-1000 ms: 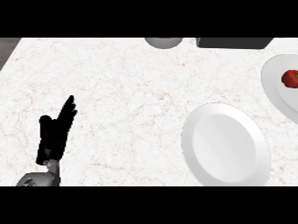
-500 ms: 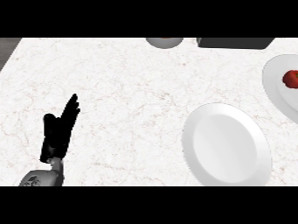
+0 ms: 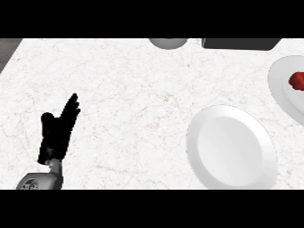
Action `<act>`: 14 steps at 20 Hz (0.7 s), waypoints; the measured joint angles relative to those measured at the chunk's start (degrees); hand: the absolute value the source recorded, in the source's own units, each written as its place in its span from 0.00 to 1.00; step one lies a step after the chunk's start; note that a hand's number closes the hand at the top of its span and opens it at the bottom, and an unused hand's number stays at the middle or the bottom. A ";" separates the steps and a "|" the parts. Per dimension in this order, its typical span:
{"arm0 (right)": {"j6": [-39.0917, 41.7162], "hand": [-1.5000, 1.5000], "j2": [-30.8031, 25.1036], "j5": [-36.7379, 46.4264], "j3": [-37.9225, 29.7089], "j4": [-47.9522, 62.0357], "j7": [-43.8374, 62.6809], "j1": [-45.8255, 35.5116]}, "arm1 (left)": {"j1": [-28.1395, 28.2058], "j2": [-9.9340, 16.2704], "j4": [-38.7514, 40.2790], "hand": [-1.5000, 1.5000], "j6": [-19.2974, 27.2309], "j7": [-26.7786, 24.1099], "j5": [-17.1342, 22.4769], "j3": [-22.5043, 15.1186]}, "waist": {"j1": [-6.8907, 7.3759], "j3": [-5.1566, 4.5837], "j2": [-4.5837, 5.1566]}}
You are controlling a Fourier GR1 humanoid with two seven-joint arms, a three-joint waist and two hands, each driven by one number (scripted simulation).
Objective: Pick the bell pepper from the plate and place it in the plate
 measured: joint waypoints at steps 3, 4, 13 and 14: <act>0.25 0.00 -0.79 -0.18 -0.11 0.23 -0.25 0.76 | 0.67 -0.10 0.26 0.50 -0.23 -0.88 0.10 -0.02 | 0.02 0.02 0.04; 0.25 0.00 -1.07 -0.27 -0.20 0.30 -0.46 1.15 | 0.36 0.03 0.34 0.50 -0.37 -0.74 0.27 0.19 | -0.01 0.02 0.06; -0.83 0.00 -3.11 -1.17 -1.10 0.78 -0.64 3.60 | 0.64 -0.43 0.10 0.50 0.03 -0.95 -0.35 -0.24 | -0.02 0.09 0.08; -0.99 0.00 -3.24 -1.40 -1.37 0.79 -1.34 4.33 | 0.75 -0.09 0.08 0.50 -0.31 -1.18 0.00 0.14 | -0.02 0.10 0.10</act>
